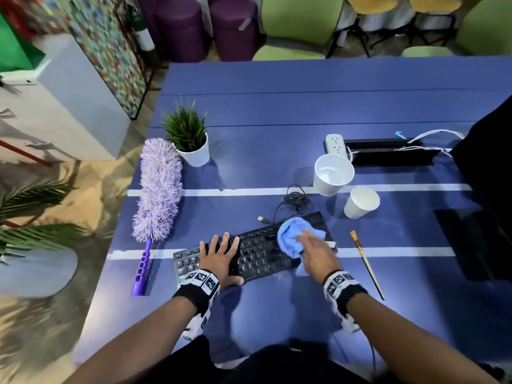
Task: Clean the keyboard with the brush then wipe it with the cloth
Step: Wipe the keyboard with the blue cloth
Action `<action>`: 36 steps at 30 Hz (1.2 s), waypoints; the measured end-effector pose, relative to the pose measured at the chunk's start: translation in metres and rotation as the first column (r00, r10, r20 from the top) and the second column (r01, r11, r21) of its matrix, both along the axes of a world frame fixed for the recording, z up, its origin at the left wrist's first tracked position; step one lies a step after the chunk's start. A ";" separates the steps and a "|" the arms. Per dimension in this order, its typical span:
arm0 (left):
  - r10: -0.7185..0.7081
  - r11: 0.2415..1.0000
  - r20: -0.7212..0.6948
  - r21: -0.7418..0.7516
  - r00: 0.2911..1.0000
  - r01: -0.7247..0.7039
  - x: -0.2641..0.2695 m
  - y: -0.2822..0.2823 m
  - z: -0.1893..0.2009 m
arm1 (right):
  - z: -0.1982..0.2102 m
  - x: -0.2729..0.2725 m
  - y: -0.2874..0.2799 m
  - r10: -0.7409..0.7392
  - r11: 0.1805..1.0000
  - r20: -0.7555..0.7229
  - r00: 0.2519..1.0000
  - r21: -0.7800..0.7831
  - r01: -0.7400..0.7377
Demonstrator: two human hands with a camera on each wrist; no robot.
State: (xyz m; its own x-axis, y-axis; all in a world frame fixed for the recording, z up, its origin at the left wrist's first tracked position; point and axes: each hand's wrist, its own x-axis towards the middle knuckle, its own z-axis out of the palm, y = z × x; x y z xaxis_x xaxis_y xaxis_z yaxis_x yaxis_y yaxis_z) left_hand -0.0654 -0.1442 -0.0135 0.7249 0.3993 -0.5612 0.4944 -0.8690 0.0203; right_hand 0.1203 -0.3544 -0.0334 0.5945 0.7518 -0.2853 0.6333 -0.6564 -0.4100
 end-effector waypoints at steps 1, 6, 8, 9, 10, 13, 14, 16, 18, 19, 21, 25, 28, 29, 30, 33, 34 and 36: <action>-0.006 1.000 -0.005 0.003 1.000 0.006 0.000 0.001 0.001 | 0.003 0.010 0.001 -0.100 0.995 0.017 0.995 0.023 0.100; 0.006 1.000 0.009 -0.027 1.000 -0.006 -0.002 0.001 -0.002 | -0.006 -0.028 0.021 0.140 0.988 -0.040 0.989 0.077 -0.136; 0.004 0.999 0.014 -0.035 1.000 -0.004 -0.003 0.001 -0.002 | -0.004 -0.016 0.001 0.264 0.964 -0.041 0.964 0.053 -0.262; 0.004 0.999 0.014 -0.045 1.000 -0.003 -0.003 0.001 -0.002 | -0.001 -0.003 -0.006 0.235 0.972 -0.045 0.971 0.022 -0.234; 0.005 0.999 0.016 -0.052 1.000 -0.004 -0.003 0.001 -0.002 | 0.000 0.011 -0.008 0.174 0.984 -0.022 0.984 -0.029 -0.175; 0.000 0.999 0.018 -0.050 1.000 0.001 -0.001 0.003 0.002 | 0.004 0.026 0.015 0.029 0.999 0.049 0.998 -0.035 -0.027; -0.008 0.999 0.011 -0.052 1.000 0.009 0.000 0.004 0.004 | 0.006 0.020 0.028 0.005 1.000 0.045 0.999 0.004 -0.005; -0.010 0.998 0.010 -0.058 1.000 0.010 -0.001 0.005 0.004 | 0.009 0.000 0.049 -0.042 0.997 0.010 0.999 0.068 0.042; -0.011 0.998 0.017 -0.058 1.000 0.012 -0.002 0.006 0.003 | 0.010 -0.020 0.058 0.002 0.995 -0.022 1.000 0.103 0.000; -0.014 0.998 0.020 -0.057 1.000 0.015 -0.002 0.006 0.003 | 0.009 -0.027 0.058 0.070 0.993 -0.006 0.998 0.097 -0.069; -0.008 0.998 0.027 -0.060 1.000 0.009 -0.002 0.006 0.000 | 0.006 -0.022 0.057 0.194 0.979 0.027 0.981 0.063 -0.196; 0.002 0.998 0.028 -0.069 1.000 0.000 -0.004 0.007 0.000 | 0.010 0.030 0.047 -0.067 0.998 0.092 0.994 0.004 0.067; 0.004 0.998 0.046 -0.058 0.999 -0.002 -0.005 0.007 -0.001 | 0.014 0.060 0.029 -0.218 0.976 0.106 0.970 -0.006 0.220; -0.001 0.998 0.040 -0.058 0.999 0.003 -0.006 0.007 0.000 | 0.013 0.060 0.026 -0.227 0.974 0.076 0.971 -0.003 0.228; -0.002 0.998 0.038 -0.058 0.999 0.004 -0.006 0.007 0.000 | 0.012 0.057 0.024 -0.225 0.974 0.071 0.972 0.001 0.225; 0.005 0.998 0.036 -0.059 0.999 -0.003 -0.006 0.006 -0.001 | 0.007 0.034 0.005 -0.213 0.976 0.049 0.976 -0.031 0.214; 0.008 0.998 0.037 -0.064 0.999 -0.006 -0.006 0.006 0.000 | 0.006 0.028 -0.005 -0.216 0.973 0.051 0.975 -0.069 0.219; 0.010 0.997 0.041 -0.072 0.999 -0.007 -0.007 0.005 -0.002 | 0.008 0.019 -0.019 -0.201 0.965 0.080 0.976 -0.156 0.212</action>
State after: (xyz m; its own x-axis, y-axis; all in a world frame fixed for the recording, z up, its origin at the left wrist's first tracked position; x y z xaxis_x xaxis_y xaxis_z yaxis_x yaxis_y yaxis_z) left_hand -0.0721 -0.1387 -0.0150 0.7449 0.3652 -0.5584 0.4992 -0.8603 0.1033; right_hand 0.1392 -0.3735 -0.0251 0.7525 0.5572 -0.3511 0.4978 -0.8302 -0.2507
